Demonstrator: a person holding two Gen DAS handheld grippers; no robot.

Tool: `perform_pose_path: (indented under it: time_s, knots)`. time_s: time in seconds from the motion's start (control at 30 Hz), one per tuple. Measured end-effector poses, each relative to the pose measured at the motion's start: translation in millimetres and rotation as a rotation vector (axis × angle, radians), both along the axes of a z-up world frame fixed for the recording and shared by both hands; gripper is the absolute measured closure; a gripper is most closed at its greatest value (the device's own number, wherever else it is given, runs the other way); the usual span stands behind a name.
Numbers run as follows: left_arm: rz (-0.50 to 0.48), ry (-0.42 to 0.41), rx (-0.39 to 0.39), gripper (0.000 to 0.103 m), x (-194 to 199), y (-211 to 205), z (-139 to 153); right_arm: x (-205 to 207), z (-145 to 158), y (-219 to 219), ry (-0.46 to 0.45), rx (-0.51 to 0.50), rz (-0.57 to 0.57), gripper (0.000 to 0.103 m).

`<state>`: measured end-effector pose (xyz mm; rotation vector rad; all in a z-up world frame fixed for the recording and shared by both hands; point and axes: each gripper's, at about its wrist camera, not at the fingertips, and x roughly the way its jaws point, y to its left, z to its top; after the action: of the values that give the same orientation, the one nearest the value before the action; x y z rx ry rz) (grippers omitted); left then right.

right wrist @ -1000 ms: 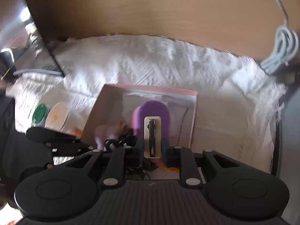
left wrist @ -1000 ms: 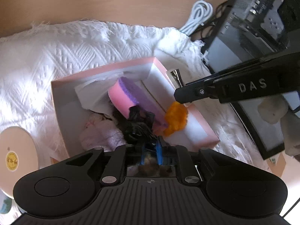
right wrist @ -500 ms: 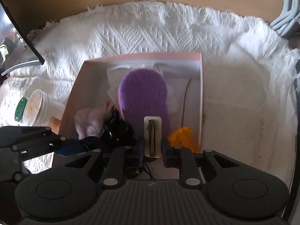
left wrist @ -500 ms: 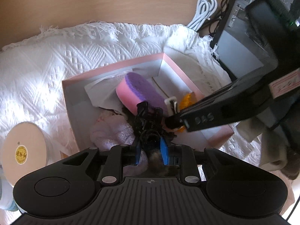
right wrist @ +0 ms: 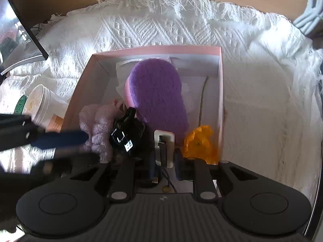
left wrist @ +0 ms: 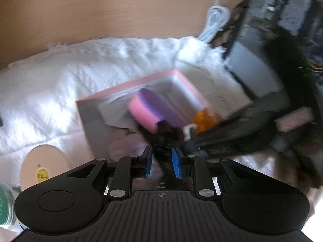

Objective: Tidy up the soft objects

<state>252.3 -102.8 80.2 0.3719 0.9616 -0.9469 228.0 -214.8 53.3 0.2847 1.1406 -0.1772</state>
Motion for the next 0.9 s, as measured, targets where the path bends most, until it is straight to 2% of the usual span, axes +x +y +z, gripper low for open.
perform_pose_path:
  time_s: [0.13,0.37,0.5,0.7,0.83,0.9]
  knots:
    - [-0.009,0.021,0.030,0.078,5,-7,-12,-12,9,-3,-0.047,0.044,-0.012,0.077]
    - [-0.023,0.027,0.085,0.076,7,-26,-38,-28,30,-11,-0.132,-0.021,-0.106,0.075]
    - [-0.023,0.032,0.100,0.076,7,-32,-49,-15,35,-15,-0.204,-0.042,-0.139,0.075]
    - [-0.003,0.031,0.101,0.075,8,-36,-59,33,12,-23,-0.142,-0.010,-0.133,0.075]
    - [0.035,0.010,0.089,0.074,3,-36,-52,32,11,-34,-0.158,0.036,-0.165,0.075]
    - [0.080,-0.040,0.051,0.075,-6,-25,-39,23,14,-30,-0.191,0.018,-0.134,0.074]
